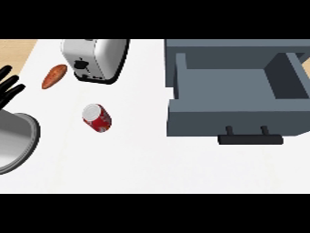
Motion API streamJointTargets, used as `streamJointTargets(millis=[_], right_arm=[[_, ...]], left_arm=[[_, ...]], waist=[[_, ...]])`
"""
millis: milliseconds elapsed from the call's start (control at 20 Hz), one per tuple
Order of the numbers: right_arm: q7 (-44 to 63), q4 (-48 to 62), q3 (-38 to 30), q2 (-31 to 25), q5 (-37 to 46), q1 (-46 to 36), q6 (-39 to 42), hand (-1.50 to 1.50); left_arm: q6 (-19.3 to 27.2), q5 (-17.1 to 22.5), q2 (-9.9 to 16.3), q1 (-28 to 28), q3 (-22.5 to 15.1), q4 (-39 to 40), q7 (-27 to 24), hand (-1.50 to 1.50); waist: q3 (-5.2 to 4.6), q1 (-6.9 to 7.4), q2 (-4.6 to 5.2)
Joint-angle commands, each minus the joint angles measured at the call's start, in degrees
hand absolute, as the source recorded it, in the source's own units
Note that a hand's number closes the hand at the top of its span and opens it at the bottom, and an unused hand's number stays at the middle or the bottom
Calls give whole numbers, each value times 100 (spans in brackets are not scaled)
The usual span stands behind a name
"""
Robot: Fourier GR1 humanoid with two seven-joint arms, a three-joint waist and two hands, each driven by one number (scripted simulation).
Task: Pick up the can, place it into the drawer and close the drawer
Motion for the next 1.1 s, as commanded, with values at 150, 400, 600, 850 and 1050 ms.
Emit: streamJointTargets(millis=[150, 400, 600, 850, 1050], right_arm=[[-141, -31, -413, -18, -444, 320, 459, -150], [-53, 88, -778, -129, -657, 246, 713, -150], [-211, -128, -977, 109, -831, 696, 1058, -150], [-55, -133, -1075, 200, -766, 474, 1027, -150], [-234, 113, -1126, 299, -631, 559, 1303, -150]], left_arm=[[485, 470, -259, -490, -181, 404, 592, -150], [517, 389, -387, -639, -347, 602, 780, -150], [534, 386, -572, -427, -313, 601, 761, -150], [583, 209, -697, -970, -410, 1178, 727, -150], [728, -790, -1240, -730, -817, 1351, 45, -150]], waist=[[0, -40, 6], [-1, -21, 9], [-2, -19, 3], [-2, -23, 8], [-2, -24, 11]])
